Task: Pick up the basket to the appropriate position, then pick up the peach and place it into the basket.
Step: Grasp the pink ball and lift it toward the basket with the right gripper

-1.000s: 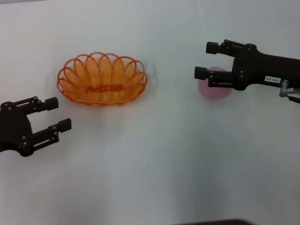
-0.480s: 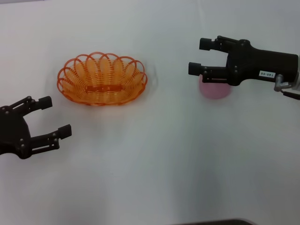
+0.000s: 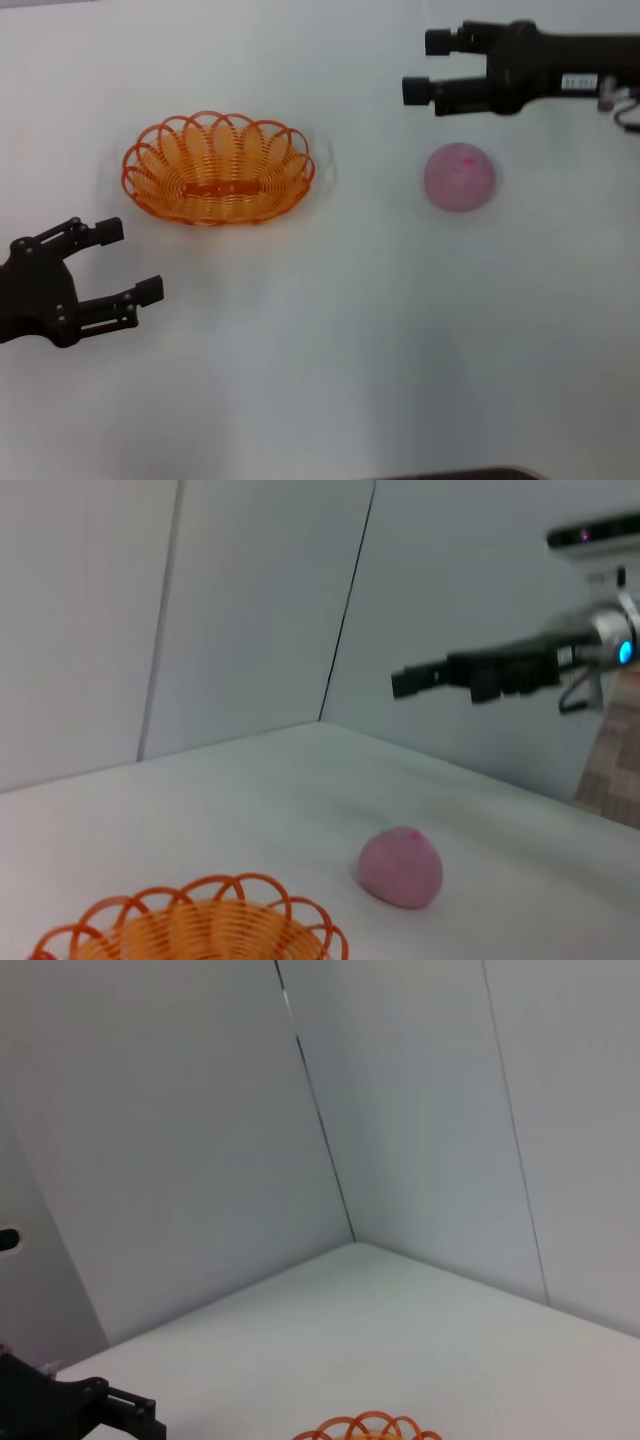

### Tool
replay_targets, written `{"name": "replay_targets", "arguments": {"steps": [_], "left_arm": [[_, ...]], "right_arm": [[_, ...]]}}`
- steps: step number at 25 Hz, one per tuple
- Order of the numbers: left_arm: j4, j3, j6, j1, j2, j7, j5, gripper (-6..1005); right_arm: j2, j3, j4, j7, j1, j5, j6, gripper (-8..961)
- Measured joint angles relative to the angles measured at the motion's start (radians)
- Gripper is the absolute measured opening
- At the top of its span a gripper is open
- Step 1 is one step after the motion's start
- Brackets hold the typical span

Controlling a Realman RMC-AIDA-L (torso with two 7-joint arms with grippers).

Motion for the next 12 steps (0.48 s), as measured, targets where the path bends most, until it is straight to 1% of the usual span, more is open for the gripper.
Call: {"name": "replay_targets", "arguments": {"steps": [2, 4, 7, 9, 12], "left_arm": [[-0.011, 0.001, -0.005, -0.002, 0.000, -0.001, 0.002, 908], [-0.015, 0.001, -0.007, -0.003, 0.000, -0.001, 0.002, 908], [-0.016, 0.001, -0.005, -0.003, 0.000, -0.001, 0.002, 908], [-0.016, 0.001, -0.002, -0.004, 0.000, -0.001, 0.002, 908], [-0.020, 0.001, 0.000, -0.004, 0.000, -0.001, 0.002, 908]], "right_arm": [[-0.005, -0.055, -0.078, 0.098, 0.011, -0.002, -0.001, 914], [-0.016, -0.113, -0.151, 0.183, 0.019, -0.003, -0.001, 914], [-0.045, -0.195, -0.242, 0.328, 0.034, -0.012, -0.003, 914], [-0.061, -0.223, -0.290, 0.414, 0.055, -0.053, -0.003, 914], [-0.063, -0.229, -0.340, 0.496, 0.097, -0.182, -0.012, 914]]}}
